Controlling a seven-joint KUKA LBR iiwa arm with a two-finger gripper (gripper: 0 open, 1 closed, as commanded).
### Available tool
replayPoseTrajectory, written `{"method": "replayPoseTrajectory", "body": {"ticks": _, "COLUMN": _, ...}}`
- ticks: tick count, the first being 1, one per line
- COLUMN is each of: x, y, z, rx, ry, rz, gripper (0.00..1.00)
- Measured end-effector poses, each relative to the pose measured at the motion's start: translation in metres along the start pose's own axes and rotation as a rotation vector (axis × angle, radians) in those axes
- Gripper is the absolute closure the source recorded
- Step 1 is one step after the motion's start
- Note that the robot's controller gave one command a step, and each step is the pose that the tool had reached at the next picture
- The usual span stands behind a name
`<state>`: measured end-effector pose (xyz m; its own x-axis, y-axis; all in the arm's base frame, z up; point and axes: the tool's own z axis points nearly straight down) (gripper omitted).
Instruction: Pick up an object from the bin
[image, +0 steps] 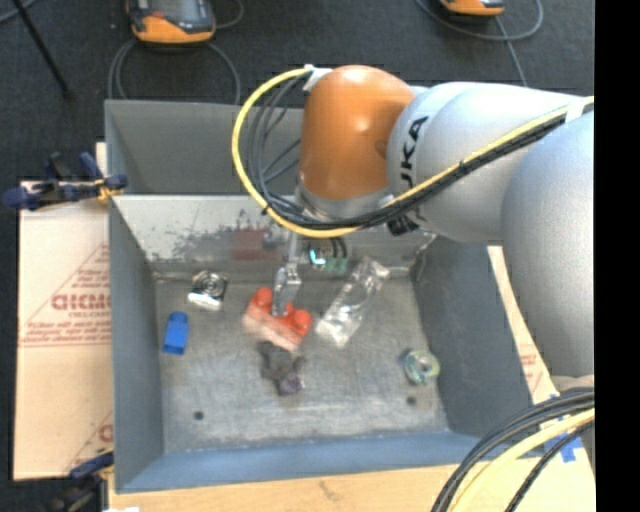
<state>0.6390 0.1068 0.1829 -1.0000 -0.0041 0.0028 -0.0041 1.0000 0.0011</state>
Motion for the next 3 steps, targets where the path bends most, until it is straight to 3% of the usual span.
{"method": "replayPoseTrajectory", "body": {"ticks": 1, "x": -0.007, "y": -0.047, "z": 0.101, "rx": 0.003, "ry": -0.002, "rz": -0.350, "gripper": 0.00}}
{"method": "replayPoseTrajectory", "body": {"ticks": 2, "x": -0.008, "y": -0.046, "z": 0.098, "rx": 0.001, "ry": -0.008, "rz": -0.346, "gripper": 1.00}}
{"method": "replayPoseTrajectory", "body": {"ticks": 3, "x": 0.003, "y": -0.050, "z": -0.054, "rx": 0.005, "ry": -0.016, "rz": -0.464, "gripper": 1.00}}
